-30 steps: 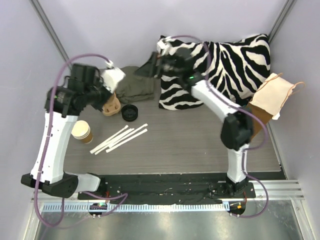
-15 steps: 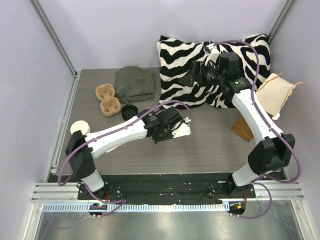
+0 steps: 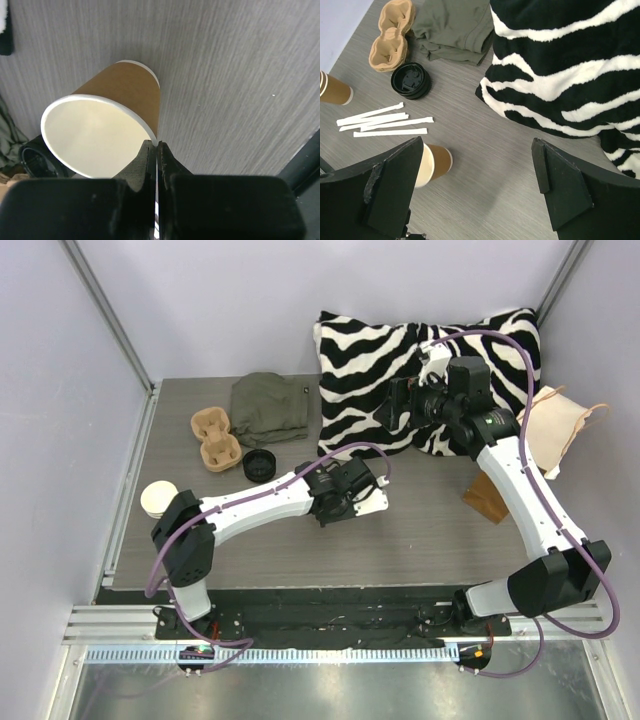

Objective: Pack the takeout coffee

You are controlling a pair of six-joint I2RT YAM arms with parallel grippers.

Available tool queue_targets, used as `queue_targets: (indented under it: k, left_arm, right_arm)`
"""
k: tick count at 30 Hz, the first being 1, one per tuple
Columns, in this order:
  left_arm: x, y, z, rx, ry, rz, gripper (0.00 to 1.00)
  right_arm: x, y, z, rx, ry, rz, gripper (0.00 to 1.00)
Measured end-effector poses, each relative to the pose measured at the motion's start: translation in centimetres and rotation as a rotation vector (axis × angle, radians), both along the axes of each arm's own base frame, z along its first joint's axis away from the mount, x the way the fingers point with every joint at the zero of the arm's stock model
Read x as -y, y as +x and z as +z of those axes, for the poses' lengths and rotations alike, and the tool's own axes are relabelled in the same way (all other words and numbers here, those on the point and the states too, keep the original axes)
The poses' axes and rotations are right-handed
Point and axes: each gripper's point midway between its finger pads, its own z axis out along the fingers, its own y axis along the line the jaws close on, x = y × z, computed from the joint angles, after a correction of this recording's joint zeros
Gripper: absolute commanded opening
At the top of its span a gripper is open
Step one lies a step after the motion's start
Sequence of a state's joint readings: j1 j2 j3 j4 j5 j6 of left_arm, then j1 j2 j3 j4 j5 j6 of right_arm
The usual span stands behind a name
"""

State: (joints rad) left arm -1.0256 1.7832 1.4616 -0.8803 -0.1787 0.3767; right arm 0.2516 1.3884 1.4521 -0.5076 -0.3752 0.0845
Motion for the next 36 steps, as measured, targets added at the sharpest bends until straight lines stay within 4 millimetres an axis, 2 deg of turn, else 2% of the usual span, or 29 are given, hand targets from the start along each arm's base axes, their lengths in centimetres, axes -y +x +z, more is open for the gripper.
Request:
queue_targets:
  k: [4, 7, 13, 16, 17, 18, 22, 25, 27, 30, 32, 36]
  left_arm:
    - [0.2, -0.7, -0.2, -0.036, -0.010, -0.009, 0.06]
    - [0.2, -0.9, -0.3, -0.050, -0.014, -0.010, 0.14]
    - [0.3, -1.2, -0.3, -0.061, -0.020, -0.001, 0.38]
    - [0.3, -1.3, -0.1, -0.071, -0.021, 0.002, 0.55]
    - [0.3, -1.4, 0.1, -0.076, -0.021, 0.002, 0.82]
    - [0.3, -1.5, 0.5, -0.082, -0.022, 0.001, 0.97]
    - [1.0, -1.4, 3.9, -0.107, -0.106, 0.015, 1.00]
    - [0.7, 0.5, 9.3, -0.089, -0.283, 0.084, 1.00]
    - [-1.6, 2.9, 13.6, -0.024, -0.425, 0.194, 1.00]
    - [-6.6, 5.8, 19.0, 0.128, -0.599, 0.342, 1.00]
    - [-8.8, 5.6, 20.2, 0.204, -0.642, 0.368, 1.00]
    - [-10.2, 4.4, 17.7, 0.205, -0.559, 0.336, 1.00]
  right_arm:
    - [0.1, 0.0, -0.2, -0.003, -0.007, -0.005, 1.00]
    - [0.1, 0.0, -0.2, -0.003, -0.007, -0.005, 1.00]
    - [0.1, 0.0, -0.2, -0.003, -0.007, -0.005, 1.00]
    - [0.1, 0.0, -0.2, -0.003, -0.007, -0.005, 1.00]
    - [0.1, 0.0, -0.2, -0.003, -0.007, -0.005, 1.00]
    - [0.1, 0.0, -0.2, -0.004, -0.007, -0.005, 1.00]
    - [0.2, -0.1, -0.2, -0.007, -0.011, -0.004, 1.00]
    - [0.2, -0.1, 0.0, -0.004, -0.014, -0.002, 1.00]
    - [0.3, 0.0, 0.6, 0.007, -0.014, -0.009, 1.00]
    - [0.8, 0.4, 1.6, 0.040, -0.030, -0.034, 1.00]
    - [1.0, 0.6, 2.2, 0.063, -0.042, -0.038, 1.00]
    - [0.6, 0.1, 2.1, 0.070, -0.054, 0.015, 1.00]
